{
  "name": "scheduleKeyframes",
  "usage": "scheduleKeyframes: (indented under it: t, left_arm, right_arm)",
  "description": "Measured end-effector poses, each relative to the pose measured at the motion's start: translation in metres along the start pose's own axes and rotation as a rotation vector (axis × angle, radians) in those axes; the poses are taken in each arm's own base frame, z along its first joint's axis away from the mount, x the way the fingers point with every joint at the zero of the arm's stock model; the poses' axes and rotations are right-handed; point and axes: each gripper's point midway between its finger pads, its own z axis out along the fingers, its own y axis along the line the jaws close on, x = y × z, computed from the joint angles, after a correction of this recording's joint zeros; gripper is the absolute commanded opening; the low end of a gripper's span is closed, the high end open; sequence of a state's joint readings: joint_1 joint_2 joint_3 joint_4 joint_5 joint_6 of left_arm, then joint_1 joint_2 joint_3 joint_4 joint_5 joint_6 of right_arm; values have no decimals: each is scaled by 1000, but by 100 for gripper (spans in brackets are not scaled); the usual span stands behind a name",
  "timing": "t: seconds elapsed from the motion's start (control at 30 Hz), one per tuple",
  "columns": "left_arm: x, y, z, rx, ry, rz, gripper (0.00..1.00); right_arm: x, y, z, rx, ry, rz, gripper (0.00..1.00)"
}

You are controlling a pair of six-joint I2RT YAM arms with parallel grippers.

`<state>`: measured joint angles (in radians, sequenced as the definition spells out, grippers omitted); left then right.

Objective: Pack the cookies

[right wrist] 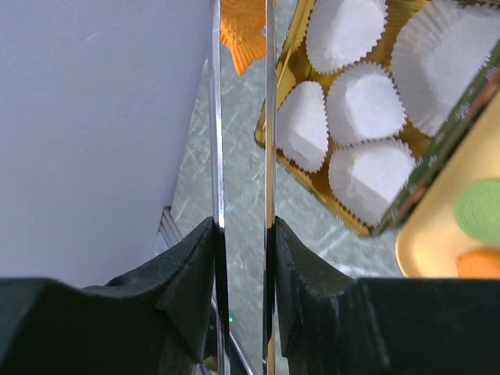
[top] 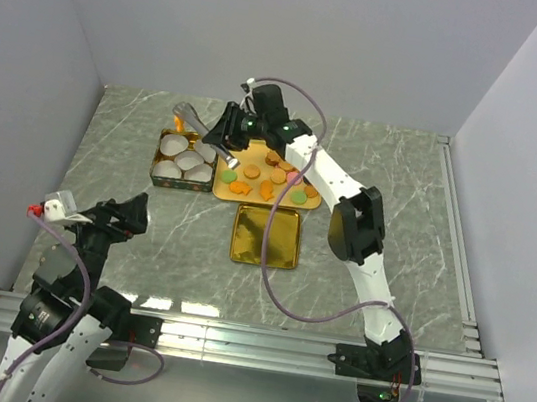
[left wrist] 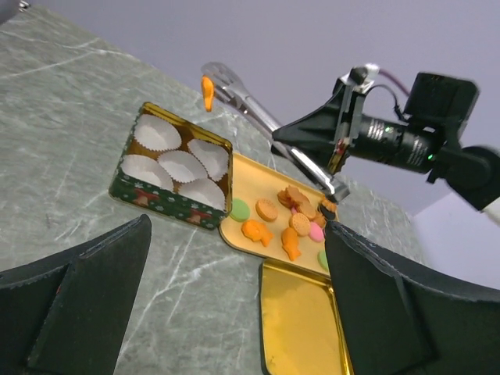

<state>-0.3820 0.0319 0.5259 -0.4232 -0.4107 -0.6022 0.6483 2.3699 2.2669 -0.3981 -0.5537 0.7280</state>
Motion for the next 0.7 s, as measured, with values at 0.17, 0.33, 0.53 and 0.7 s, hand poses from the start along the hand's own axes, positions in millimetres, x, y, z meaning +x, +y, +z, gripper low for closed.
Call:
scheduleKeyframes:
  t: [0.17,0.33,0.53,0.7]
  left_arm:
    - [2,4,-1,-14,-5,-3,99]
    - [5,2,-2,-9,5,-11,99]
    - [10,4,-3,-21,21,-21,99]
    - [13,7,-4,-39,34,-28,99]
  right_arm:
    - [7,-15,30,-19,7,37,35]
    - [15,-29,45,-9,18,62,34]
    - [17,-31,51,-18,12,51,34]
    - [20,-32,56,-7,5,43,39]
